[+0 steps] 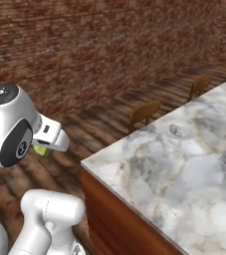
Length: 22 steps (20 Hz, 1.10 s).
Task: Take the lemon wedge from the fridge and place it on the plate with fish on the dining counter.
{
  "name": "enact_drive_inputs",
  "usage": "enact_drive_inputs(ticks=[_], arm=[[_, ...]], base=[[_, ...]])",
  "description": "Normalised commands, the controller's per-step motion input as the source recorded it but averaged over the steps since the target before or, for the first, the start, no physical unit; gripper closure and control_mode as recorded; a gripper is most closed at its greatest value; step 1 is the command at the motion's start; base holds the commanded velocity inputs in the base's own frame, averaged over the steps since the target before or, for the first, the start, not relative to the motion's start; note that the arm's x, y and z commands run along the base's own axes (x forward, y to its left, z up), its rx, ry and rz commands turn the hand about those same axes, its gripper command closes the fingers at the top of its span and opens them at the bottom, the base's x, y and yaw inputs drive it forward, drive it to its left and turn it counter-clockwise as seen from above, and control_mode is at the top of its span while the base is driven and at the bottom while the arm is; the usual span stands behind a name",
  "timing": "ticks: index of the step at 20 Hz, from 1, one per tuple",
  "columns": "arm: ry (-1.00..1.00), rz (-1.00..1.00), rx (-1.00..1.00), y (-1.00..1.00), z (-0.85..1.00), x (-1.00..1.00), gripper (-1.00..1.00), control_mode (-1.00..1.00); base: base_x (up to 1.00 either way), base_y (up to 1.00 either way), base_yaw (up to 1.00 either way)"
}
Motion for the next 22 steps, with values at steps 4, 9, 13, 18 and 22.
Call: enact_drive_inputs(ticks=[4, 9, 13, 18, 22], arm=[[0.0, 0.0, 0.0, 0.0, 0.0, 0.0, 1.0, 1.0], [0.0, 0.0, 0.0, 0.0, 0.0, 0.0, 1.0, 1.0], [0.0, 0.0, 0.0, 0.0, 0.0, 0.0, 1.0, 1.0], [0.0, 0.0, 0.0, 0.0, 0.0, 0.0, 1.0, 1.0], [0.0, 0.0, 0.0, 0.0, 0.0, 0.0, 1.0, 1.0]], base=[[1.0, 1.0, -0.2], [1.0, 1.0, -0.22], [0.99, 1.0, -0.28], [0.84, 0.76, -0.44], [0.68, 0.23, -0.6]])
